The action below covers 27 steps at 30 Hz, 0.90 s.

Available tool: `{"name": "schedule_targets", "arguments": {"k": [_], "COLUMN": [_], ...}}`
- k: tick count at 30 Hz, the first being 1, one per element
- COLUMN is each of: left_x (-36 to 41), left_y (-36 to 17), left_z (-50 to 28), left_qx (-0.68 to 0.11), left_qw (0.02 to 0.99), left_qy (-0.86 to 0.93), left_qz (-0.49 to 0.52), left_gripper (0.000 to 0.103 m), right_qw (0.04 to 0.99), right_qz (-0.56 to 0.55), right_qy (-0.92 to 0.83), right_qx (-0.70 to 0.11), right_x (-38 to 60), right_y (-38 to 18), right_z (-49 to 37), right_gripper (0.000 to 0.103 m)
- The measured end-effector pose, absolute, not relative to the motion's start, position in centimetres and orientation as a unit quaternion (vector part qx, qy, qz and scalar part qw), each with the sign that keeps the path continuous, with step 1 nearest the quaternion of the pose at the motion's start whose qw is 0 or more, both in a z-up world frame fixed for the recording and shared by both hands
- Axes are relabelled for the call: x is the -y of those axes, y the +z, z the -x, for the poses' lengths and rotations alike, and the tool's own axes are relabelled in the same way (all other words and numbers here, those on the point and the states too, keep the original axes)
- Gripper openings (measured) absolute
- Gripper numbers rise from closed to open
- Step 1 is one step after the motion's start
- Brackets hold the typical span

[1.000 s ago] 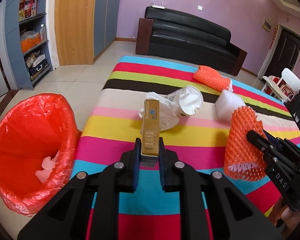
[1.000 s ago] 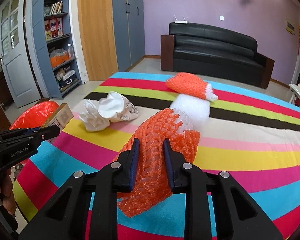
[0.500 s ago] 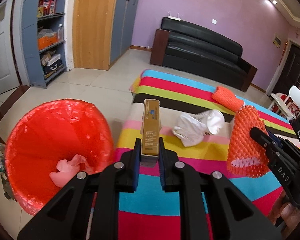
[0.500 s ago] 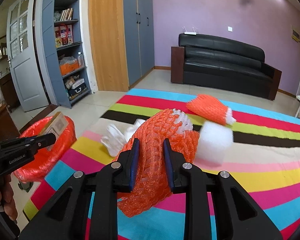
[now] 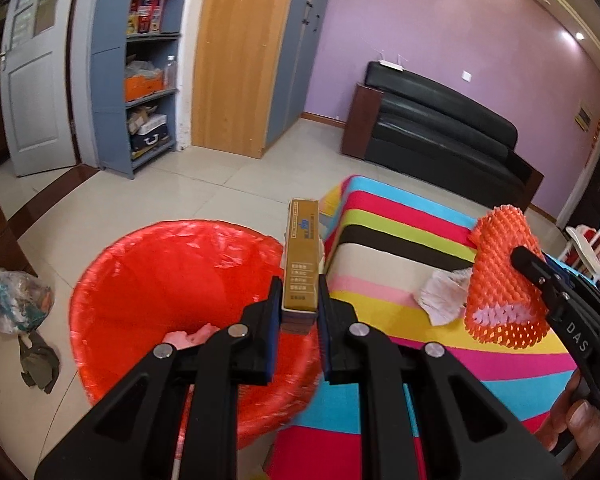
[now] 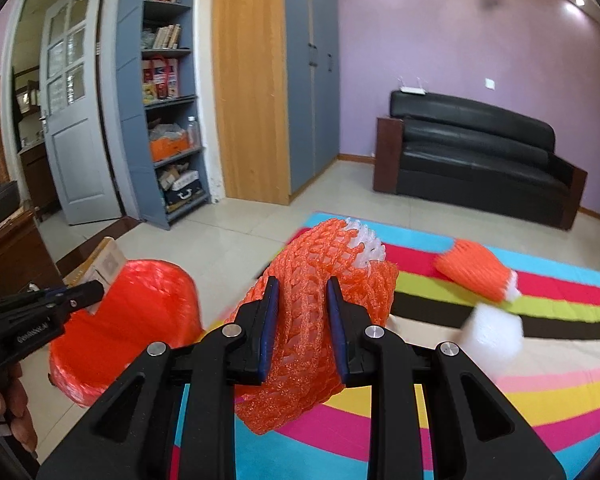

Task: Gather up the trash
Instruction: 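Carry the orange net and yellow box over the red bin and open both grippers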

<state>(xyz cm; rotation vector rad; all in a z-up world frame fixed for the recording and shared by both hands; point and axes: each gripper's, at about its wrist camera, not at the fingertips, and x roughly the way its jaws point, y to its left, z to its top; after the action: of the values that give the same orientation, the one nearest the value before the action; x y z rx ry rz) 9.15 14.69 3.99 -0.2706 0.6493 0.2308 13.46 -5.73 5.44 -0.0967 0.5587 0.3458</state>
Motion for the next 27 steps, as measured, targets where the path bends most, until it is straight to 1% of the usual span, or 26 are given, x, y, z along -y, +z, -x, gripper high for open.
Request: {"name": "schedule_targets", "arguments": {"k": [14,27], "left_x": [-19.9,-22.8], "left_y": [6.0,6.7], "left_z": [-6.5,-4.7], "left_qx": [-0.291,-0.282], "left_qw": [0.931,0.925], "left_qy": [0.159,0.186], "left_qz": [0.156,0.171], "left_gripper": [0.016,0.016], "right_qw": [0.931,0.902], "right_qz": [0.087,0.103], "right_qy": [0.245,0.311], "right_qx": [-0.256,-0.281], "right_x": [-2.9,-9.0], "right_y": [7.5,5.2], "right_z": [-13.1,-13.0], "right_gripper": [0.024,0.025]}}
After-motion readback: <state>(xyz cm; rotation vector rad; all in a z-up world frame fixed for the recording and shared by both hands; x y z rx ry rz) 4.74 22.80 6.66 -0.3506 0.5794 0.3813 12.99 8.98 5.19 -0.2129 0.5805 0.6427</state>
